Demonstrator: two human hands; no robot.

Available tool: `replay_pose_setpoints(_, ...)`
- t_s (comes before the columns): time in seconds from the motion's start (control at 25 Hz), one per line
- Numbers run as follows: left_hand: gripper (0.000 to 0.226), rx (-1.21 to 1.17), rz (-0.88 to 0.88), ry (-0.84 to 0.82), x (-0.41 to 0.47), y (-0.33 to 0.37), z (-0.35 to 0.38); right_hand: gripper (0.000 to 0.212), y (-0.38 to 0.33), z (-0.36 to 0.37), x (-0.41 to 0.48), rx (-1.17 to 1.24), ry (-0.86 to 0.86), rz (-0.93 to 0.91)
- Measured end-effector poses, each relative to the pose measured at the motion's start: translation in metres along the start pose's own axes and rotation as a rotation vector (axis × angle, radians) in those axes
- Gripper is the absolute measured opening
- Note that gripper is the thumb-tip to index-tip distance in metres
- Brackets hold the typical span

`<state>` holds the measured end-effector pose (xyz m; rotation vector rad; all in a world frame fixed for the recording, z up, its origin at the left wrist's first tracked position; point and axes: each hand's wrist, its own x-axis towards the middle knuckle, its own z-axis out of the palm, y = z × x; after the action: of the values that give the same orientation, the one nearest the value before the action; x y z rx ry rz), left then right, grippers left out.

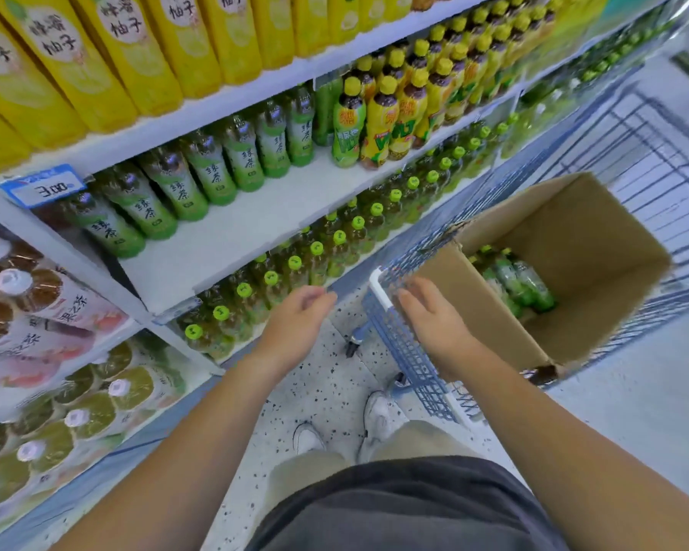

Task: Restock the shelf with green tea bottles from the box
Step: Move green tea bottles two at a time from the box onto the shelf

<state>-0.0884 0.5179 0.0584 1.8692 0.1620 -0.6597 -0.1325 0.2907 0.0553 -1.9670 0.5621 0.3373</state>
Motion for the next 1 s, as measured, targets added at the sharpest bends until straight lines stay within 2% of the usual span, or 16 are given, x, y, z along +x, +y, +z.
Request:
replay_pose_setpoints(0.16, 0.041, -0.074, -0.014, -0.060, -0.019, 0.006, 0.027, 0.058, 0.014, -0.045, -0.027, -0.106, 0.085, 0.040)
replay_pose_setpoints(0.36, 0.065, -0.071, 0.014, -0.149, -0.030, 0.024, 0.069, 0.056, 0.034, -0.106, -0.043, -0.044, 0.156, 0.115)
replay_pose_setpoints(0.56, 0.046, -0.035, 0.035, -0.138, -0.027, 0.058, 0.131, 0.053, 0.073, -0.172, -0.043, 0.005, 0.158, 0.117)
replay_pose_setpoints(0.72, 0.045, -0.070, -0.020, -0.091, -0.032, 0.084, 0.196, 0.059, 0.109, -0.224, -0.033, 0.040, 0.073, 0.104)
replay_pose_setpoints(0.88, 0.032, -0.114, -0.062, 0.001, -0.047, 0.099, 0.268, 0.061, 0.139, -0.275, -0.023, -0.009, -0.066, 0.076)
replay_pose_setpoints(1.0, 0.040, -0.159, -0.092, 0.058, -0.061, 0.108, 0.303, 0.061, 0.152, -0.301, -0.015, -0.021, -0.148, 0.077)
